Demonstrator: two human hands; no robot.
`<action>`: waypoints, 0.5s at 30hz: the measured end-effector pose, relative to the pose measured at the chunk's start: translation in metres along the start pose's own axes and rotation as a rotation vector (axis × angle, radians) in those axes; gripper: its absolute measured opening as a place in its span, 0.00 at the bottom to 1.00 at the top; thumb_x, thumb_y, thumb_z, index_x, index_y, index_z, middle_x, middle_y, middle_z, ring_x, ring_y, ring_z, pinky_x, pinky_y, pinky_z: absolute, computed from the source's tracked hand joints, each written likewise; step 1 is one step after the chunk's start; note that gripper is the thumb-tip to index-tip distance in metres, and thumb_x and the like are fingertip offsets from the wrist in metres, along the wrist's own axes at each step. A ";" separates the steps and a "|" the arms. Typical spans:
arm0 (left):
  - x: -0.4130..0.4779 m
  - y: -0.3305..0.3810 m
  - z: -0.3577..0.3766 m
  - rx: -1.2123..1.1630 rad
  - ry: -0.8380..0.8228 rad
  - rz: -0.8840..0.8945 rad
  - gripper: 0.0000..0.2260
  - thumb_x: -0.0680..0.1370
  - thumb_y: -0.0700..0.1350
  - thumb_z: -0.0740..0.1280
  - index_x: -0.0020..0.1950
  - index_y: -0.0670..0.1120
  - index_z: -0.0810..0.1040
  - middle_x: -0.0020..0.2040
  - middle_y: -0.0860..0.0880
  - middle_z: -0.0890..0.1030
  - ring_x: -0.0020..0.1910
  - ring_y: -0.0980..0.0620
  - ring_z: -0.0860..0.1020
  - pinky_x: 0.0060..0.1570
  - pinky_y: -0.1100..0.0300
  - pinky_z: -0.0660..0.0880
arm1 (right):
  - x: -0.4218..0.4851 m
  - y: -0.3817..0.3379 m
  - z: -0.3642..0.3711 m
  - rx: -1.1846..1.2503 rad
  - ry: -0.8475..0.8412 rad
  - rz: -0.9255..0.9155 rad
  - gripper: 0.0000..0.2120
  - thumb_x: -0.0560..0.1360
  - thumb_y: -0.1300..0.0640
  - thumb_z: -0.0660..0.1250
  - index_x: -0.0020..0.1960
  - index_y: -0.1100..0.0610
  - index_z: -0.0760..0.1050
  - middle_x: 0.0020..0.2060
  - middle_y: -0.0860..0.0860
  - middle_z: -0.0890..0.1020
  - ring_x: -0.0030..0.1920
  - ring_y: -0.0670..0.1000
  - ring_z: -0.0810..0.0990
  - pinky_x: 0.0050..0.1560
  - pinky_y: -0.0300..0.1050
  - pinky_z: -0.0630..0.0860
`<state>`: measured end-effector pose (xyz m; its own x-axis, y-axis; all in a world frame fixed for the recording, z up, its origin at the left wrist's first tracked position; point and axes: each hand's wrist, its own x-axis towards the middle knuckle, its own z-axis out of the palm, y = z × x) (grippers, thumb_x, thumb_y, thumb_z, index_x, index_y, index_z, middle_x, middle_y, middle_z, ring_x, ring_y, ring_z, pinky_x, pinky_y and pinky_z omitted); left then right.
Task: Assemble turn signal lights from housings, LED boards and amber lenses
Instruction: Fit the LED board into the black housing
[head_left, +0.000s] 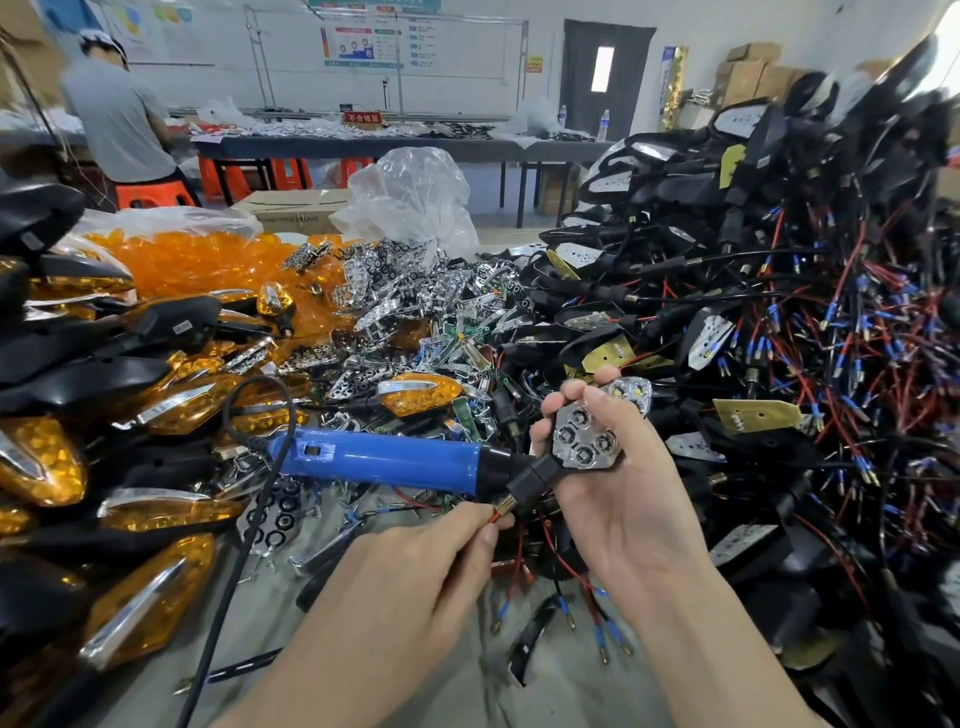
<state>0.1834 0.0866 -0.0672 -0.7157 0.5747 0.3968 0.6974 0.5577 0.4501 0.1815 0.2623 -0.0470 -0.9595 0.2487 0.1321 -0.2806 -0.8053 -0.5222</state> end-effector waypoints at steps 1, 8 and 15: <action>0.000 -0.001 0.000 0.005 -0.001 -0.001 0.19 0.81 0.59 0.50 0.58 0.58 0.79 0.28 0.67 0.69 0.26 0.64 0.69 0.27 0.70 0.61 | 0.000 0.000 0.000 0.002 0.000 -0.001 0.08 0.72 0.65 0.69 0.45 0.53 0.81 0.41 0.52 0.81 0.40 0.51 0.83 0.42 0.44 0.81; 0.002 -0.006 0.001 0.026 0.072 0.028 0.16 0.81 0.53 0.56 0.56 0.54 0.82 0.29 0.60 0.76 0.26 0.59 0.72 0.24 0.70 0.62 | 0.001 0.000 0.001 0.009 0.026 -0.019 0.08 0.71 0.65 0.70 0.44 0.53 0.80 0.40 0.52 0.81 0.40 0.51 0.83 0.41 0.44 0.81; 0.002 -0.002 0.002 0.058 0.086 0.053 0.14 0.80 0.52 0.58 0.52 0.52 0.83 0.30 0.65 0.71 0.27 0.63 0.71 0.27 0.76 0.57 | 0.000 0.001 -0.001 -0.037 0.022 -0.043 0.08 0.71 0.64 0.70 0.46 0.53 0.79 0.40 0.52 0.82 0.40 0.50 0.83 0.43 0.43 0.80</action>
<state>0.1807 0.0882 -0.0690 -0.6767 0.5521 0.4872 0.7335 0.5634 0.3803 0.1810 0.2623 -0.0477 -0.9457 0.2948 0.1367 -0.3202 -0.7734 -0.5471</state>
